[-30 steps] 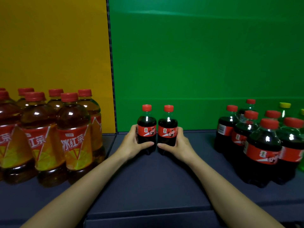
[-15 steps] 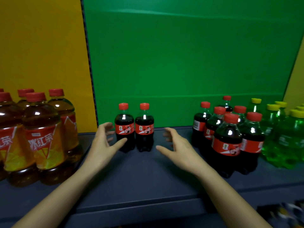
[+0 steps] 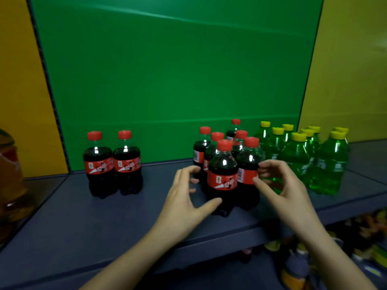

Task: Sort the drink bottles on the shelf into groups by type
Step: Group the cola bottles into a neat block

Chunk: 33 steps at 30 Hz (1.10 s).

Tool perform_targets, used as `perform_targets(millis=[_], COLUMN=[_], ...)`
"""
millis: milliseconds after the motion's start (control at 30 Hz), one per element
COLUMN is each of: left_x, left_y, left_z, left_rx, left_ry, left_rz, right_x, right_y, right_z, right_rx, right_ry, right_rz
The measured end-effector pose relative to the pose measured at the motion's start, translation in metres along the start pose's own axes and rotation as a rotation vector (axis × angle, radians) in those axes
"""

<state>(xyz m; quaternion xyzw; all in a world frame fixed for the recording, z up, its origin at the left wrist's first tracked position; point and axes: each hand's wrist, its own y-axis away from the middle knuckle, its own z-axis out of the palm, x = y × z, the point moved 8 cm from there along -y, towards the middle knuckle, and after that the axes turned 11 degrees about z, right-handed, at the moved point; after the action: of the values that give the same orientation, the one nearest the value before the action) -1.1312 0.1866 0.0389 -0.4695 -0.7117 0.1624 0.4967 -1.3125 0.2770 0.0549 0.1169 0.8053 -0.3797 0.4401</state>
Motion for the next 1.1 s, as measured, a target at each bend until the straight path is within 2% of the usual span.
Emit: perform_targets(millis=[67,267,500,833,1100], left_x=[-0.002,-0.018,-0.028,-0.024,-0.024], left_y=[-0.006,-0.015,-0.01,0.006,0.023], left_z=[0.019,0.046,0.052,0.021,-0.087], left_rx=[0.025,0.095,0.103,0.214,0.344], left_ry=[0.008,-0.02,-0.007,0.031,-0.03], left_rz=[-0.024,-0.109,-0.157,-0.184,-0.186], right_x=[0.022,0.066,0.071,0.054,-0.007], right_y=[-0.007,-0.016,-0.021,-0.01,-0.007], right_z=[-0.005,0.025,0.034,0.036,0.091], right_rx=[0.027,-0.379,-0.479,-0.334,-0.359], right_ry=[0.063,-0.182,-0.223,-0.113,-0.218], right_rz=[0.074,0.328,0.324,0.176,0.087])
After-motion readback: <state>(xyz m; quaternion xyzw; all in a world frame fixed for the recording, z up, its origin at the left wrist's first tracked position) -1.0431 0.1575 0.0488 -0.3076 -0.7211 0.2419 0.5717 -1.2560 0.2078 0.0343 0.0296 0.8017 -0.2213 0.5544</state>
